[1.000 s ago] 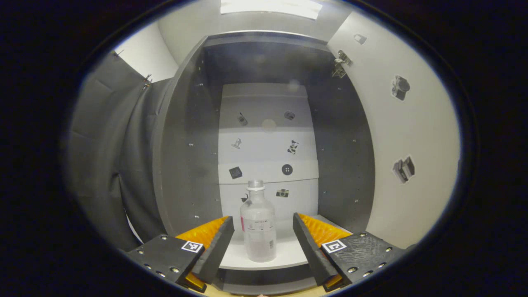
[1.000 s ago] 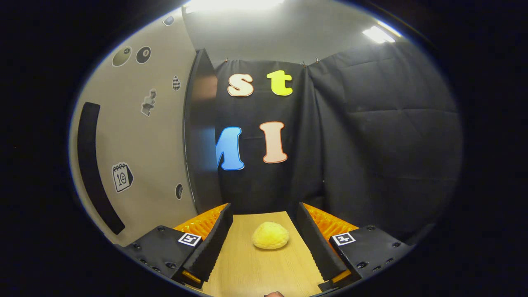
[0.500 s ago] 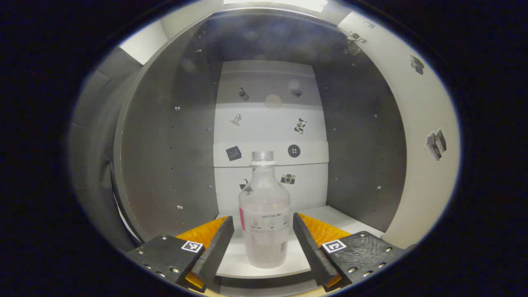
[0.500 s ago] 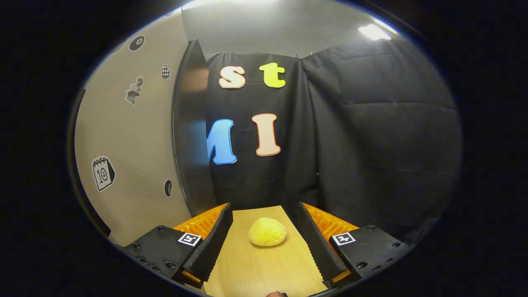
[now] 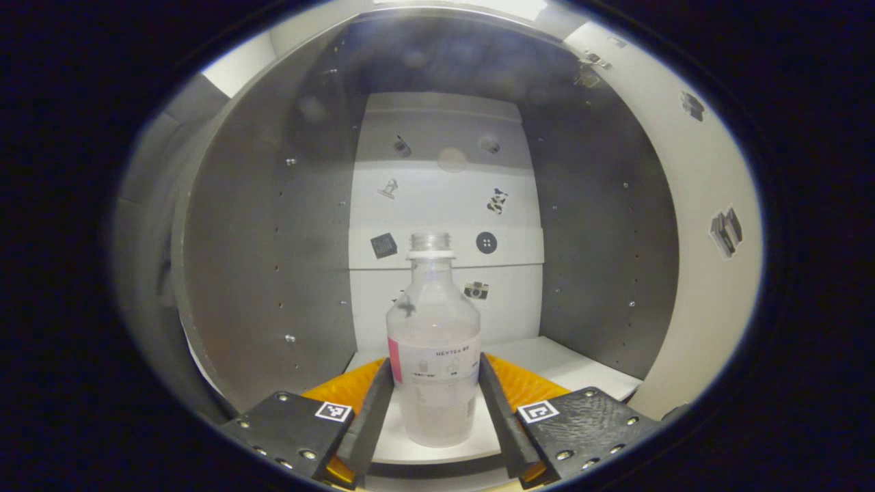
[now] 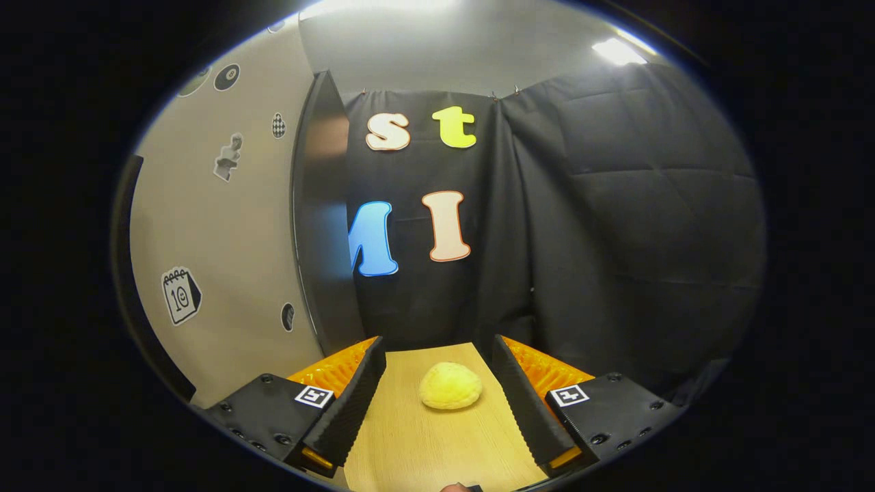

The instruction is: Open the cabinet door with the right hand, grasp the bottle in the cabinet with the left hand and place it on the coaster, then close the cabinet door with the right hand.

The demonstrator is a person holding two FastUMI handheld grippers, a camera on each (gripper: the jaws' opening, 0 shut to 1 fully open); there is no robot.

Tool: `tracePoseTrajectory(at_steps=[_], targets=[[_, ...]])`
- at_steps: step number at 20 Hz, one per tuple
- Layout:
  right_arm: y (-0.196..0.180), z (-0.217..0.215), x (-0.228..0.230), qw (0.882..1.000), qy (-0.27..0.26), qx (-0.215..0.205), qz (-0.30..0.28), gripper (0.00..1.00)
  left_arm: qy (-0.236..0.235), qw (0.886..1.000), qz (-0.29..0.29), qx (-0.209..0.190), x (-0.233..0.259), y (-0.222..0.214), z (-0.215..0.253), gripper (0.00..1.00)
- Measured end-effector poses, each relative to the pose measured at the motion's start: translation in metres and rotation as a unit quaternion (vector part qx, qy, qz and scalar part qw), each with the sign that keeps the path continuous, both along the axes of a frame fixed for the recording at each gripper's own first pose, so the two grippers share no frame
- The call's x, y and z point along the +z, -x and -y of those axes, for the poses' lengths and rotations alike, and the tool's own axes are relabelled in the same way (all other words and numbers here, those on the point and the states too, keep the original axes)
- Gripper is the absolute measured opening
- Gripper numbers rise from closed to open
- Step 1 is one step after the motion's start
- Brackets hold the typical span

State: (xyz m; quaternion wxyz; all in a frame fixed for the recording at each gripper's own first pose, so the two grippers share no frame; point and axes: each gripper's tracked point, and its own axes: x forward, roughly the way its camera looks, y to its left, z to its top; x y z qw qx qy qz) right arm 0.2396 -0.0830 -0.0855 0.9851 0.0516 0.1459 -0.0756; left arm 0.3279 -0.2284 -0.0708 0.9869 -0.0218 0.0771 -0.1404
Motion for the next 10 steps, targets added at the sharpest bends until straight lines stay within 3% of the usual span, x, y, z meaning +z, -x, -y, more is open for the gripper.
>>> tracePoseTrajectory(at_steps=[2, 3, 4, 10], targets=[[0.001, -0.003, 0.004, 1.000, 0.000, 0.009, 0.004, 0.95, 0.006, 1.000, 0.003, 0.008, 0.004, 0.011, -0.011, 0.70], [0.000, -0.006, 0.005, 1.000, -0.002, 0.014, 0.006, 0.99, 0.008, 1.000, 0.003, 0.012, 0.005, 0.016, -0.017, 0.70], [0.001, -0.006, 0.007, 1.000, -0.003, 0.018, 0.007, 0.95, 0.009, 1.000, 0.005, 0.017, 0.006, 0.023, -0.023, 0.70], [0.002, -0.015, 0.009, 0.999, -0.010, 0.049, 0.010, 0.94, -0.011, 0.999, 0.021, 0.045, 0.014, 0.069, -0.066, 0.70]])
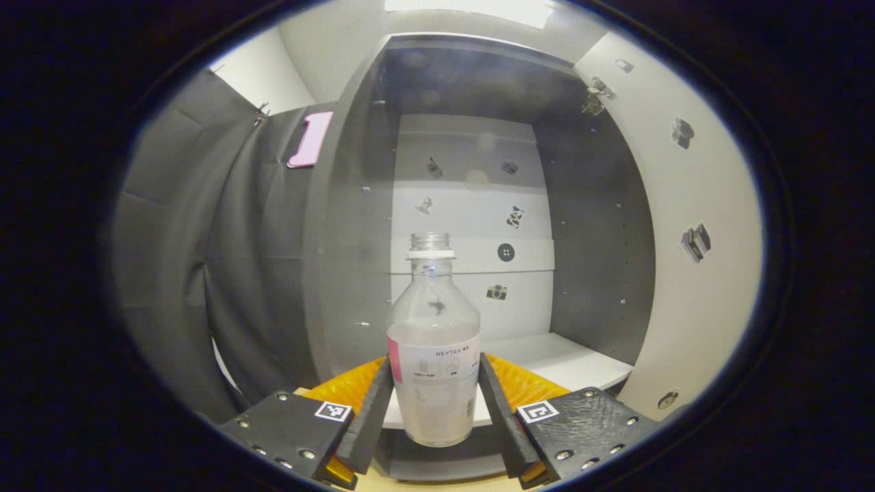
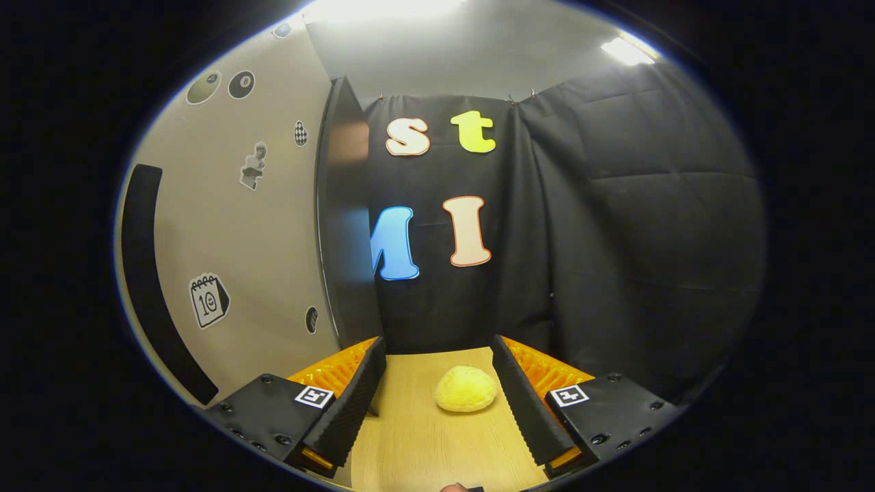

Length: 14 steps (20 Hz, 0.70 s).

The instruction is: Open the cabinet door with the right hand, grasp the bottle in the cabinet with the left hand and place it on the coaster, then close the cabinet door with the right hand.

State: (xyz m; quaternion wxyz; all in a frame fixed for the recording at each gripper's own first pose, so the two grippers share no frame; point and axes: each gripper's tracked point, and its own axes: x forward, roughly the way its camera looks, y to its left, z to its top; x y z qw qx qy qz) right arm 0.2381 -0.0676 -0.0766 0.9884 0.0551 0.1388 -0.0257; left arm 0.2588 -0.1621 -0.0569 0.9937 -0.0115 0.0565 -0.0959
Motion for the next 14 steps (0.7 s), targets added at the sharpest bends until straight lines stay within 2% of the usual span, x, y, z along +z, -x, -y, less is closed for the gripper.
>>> tracePoseTrajectory(at_steps=[7, 14], targets=[[-0.004, -0.015, -0.003, 0.999, -0.006, 0.046, 0.001, 0.94, -0.005, 0.999, 0.001, 0.045, -0.006, 0.062, -0.042, 0.70], [-0.007, -0.010, -0.004, 0.998, -0.018, 0.063, 0.003, 0.94, -0.008, 0.995, -0.005, 0.099, -0.027, 0.127, -0.088, 0.70]])
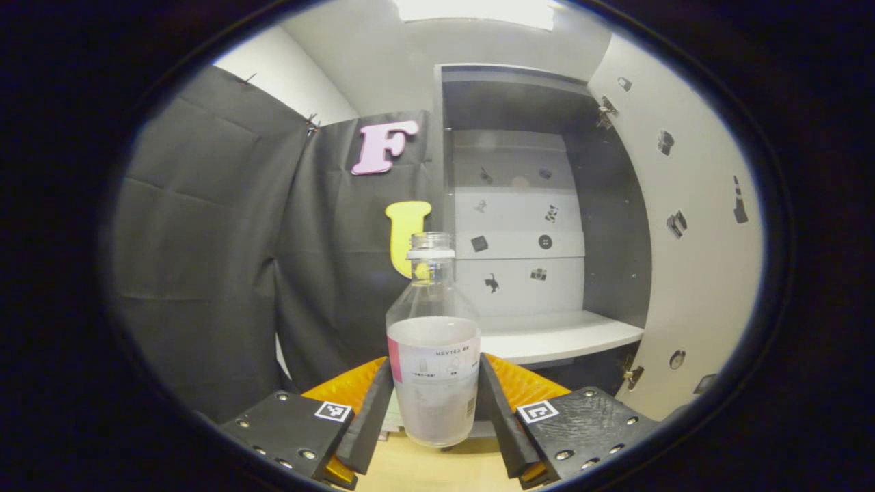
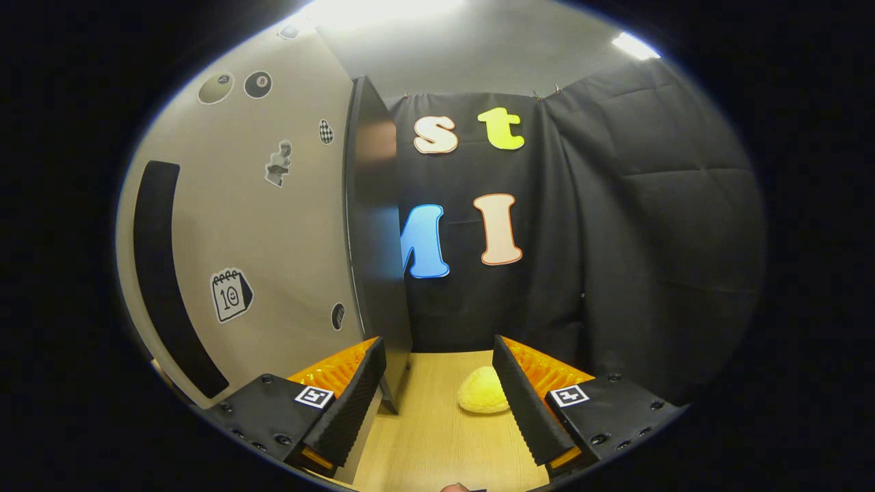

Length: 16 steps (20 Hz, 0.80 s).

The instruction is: Open the cabinet door with the right hand, grasp the bottle in the cabinet with the left hand and place it on the coaster, then close the cabinet door with the right hand.

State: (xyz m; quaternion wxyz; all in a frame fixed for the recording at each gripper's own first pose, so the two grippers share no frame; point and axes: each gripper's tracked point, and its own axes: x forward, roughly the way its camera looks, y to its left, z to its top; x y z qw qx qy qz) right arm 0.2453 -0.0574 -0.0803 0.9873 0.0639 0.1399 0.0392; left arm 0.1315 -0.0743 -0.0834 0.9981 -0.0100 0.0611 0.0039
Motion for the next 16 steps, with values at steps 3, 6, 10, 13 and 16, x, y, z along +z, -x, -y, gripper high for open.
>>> tracePoseTrajectory(at_steps=[3, 6, 10, 13, 16], targets=[[-0.002, 0.004, 0.000, 1.000, -0.008, -0.001, 0.001, 0.94, 0.004, 1.000, -0.005, 0.020, -0.017, 0.023, -0.017, 0.70], [-0.001, 0.014, -0.003, 1.000, -0.003, -0.013, 0.003, 0.99, 0.010, 0.999, -0.008, 0.030, -0.035, 0.042, -0.024, 0.73], [0.000, 0.016, -0.009, 1.000, -0.004, -0.019, 0.002, 0.99, 0.022, 0.999, -0.020, 0.039, -0.065, 0.065, -0.033, 0.70], [0.000, 0.016, -0.015, 1.000, -0.006, -0.023, -0.006, 0.99, 0.028, 0.998, -0.033, 0.042, -0.092, 0.080, -0.037, 0.70], [0.000, 0.018, -0.016, 1.000, 0.007, -0.027, -0.008, 0.99, 0.038, 0.997, -0.048, 0.045, -0.122, 0.096, -0.041, 0.70]])
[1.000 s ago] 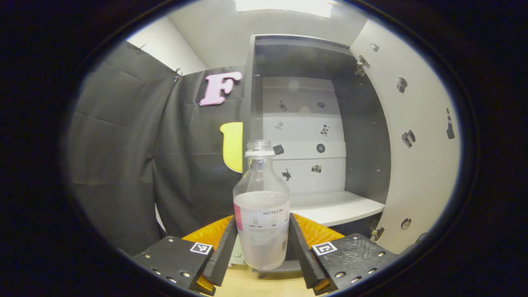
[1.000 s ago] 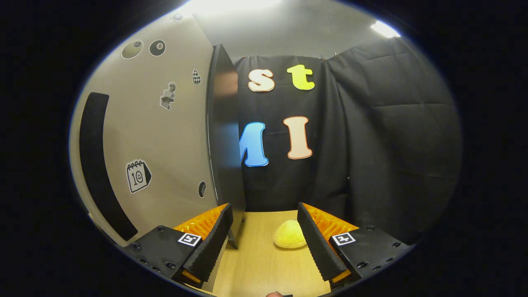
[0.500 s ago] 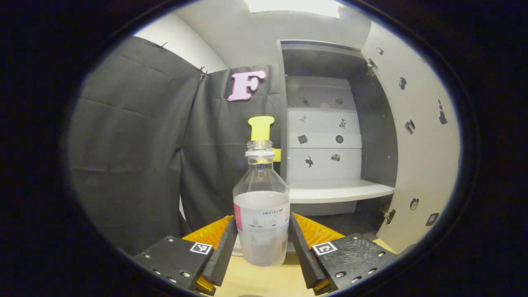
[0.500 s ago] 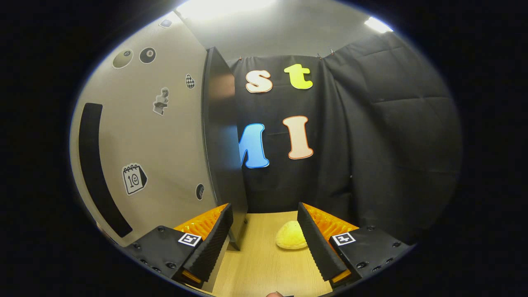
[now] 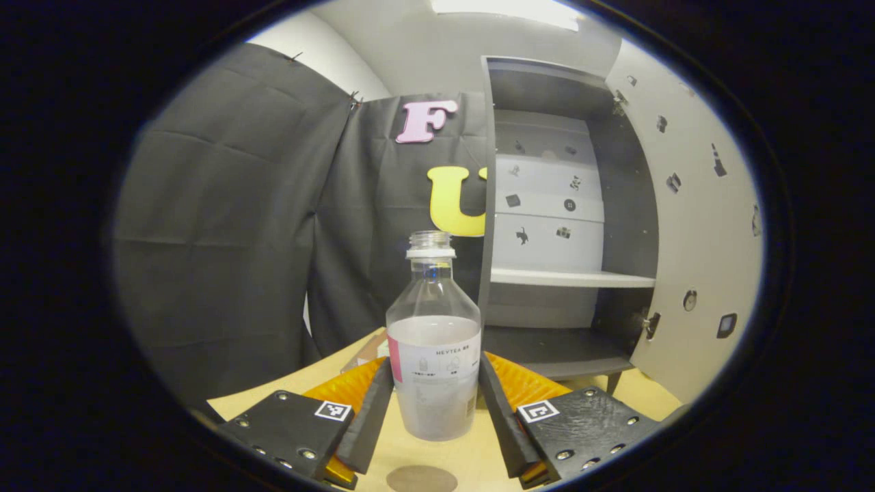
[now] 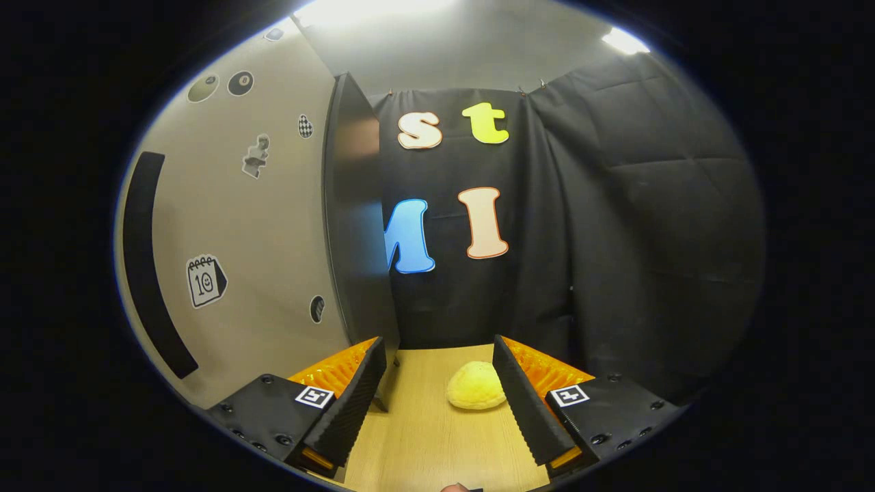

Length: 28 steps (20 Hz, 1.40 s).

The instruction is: Open the cabinet door with the right hand, grasp the bottle in the cabinet with the left hand and place it on the coaster, then close the cabinet door with the right hand.

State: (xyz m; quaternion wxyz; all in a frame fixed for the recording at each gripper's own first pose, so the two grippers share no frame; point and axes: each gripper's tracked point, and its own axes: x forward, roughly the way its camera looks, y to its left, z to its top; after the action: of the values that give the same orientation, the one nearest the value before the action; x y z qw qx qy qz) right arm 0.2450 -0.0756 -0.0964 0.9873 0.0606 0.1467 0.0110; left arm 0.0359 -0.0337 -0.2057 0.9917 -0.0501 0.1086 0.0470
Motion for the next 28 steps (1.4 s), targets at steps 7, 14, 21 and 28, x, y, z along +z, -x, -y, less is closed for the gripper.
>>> tracePoseTrajectory(at_steps=[7, 14, 21, 28], targets=[[0.008, -0.005, -0.007, 1.000, 0.015, 0.003, -0.010, 0.94, 0.028, 0.999, -0.046, 0.001, -0.077, 0.033, 0.000, 0.73], [0.020, -0.010, -0.012, 0.999, 0.031, 0.006, -0.024, 0.94, 0.028, 0.997, -0.075, 0.009, -0.125, 0.048, -0.002, 0.70], [0.021, -0.026, -0.016, 0.999, 0.036, 0.019, -0.031, 0.94, 0.011, 0.998, -0.059, 0.021, -0.144, 0.053, -0.001, 0.76], [0.018, -0.037, -0.018, 0.998, 0.033, 0.028, -0.036, 0.94, -0.015, 0.998, -0.064, 0.017, -0.158, 0.058, 0.010, 0.72]])
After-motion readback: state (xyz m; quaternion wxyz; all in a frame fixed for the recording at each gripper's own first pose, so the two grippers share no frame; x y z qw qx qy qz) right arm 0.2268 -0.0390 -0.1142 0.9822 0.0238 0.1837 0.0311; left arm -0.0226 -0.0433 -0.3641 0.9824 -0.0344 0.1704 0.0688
